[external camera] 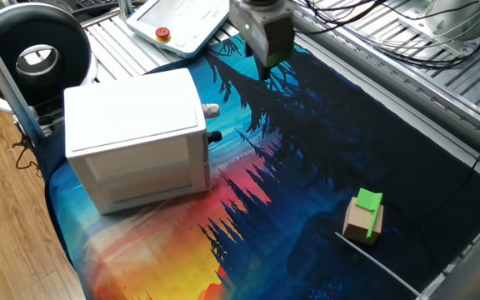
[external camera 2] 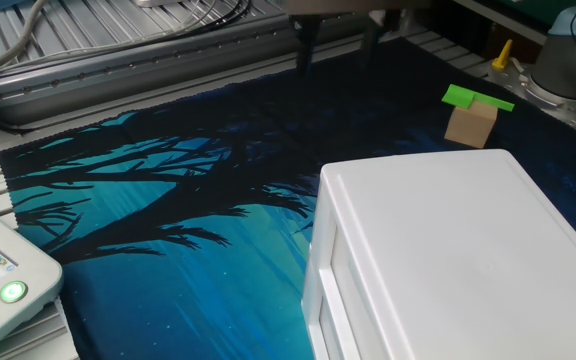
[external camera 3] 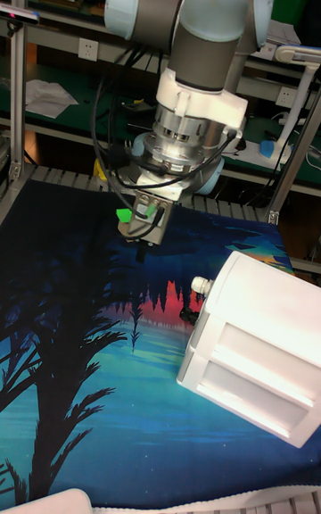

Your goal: Grasp the handle and open the drawer

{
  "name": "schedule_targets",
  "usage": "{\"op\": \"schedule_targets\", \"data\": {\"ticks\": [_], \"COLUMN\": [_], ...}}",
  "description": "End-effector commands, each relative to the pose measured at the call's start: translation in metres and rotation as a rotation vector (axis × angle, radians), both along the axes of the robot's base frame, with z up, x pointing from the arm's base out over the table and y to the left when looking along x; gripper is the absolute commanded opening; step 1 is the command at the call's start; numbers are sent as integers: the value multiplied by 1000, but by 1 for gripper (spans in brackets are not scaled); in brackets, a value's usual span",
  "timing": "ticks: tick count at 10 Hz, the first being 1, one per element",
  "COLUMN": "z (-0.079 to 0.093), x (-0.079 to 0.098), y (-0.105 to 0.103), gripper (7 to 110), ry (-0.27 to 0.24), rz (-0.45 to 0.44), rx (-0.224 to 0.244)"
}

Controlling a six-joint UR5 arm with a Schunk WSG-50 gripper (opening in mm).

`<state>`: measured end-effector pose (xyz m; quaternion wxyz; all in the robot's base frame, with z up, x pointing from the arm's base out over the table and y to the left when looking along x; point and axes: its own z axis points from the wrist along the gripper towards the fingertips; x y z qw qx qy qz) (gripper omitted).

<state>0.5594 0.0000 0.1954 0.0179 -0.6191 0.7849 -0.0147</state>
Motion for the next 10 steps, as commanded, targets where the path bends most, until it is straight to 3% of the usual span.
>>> {"op": "schedule_targets", "data": {"ticks": [1,3,7,8,10], "z": [3,2,-24,-28,-32], "x": [6,4,14,17,19], "y": [16,17,24,30,56], "gripper": [66,66,66,66,66], "ry": [-24,-16,8,10,27], "rz": [16,19,23,-1,-157], "rx": [67,69,53,78,166]}}
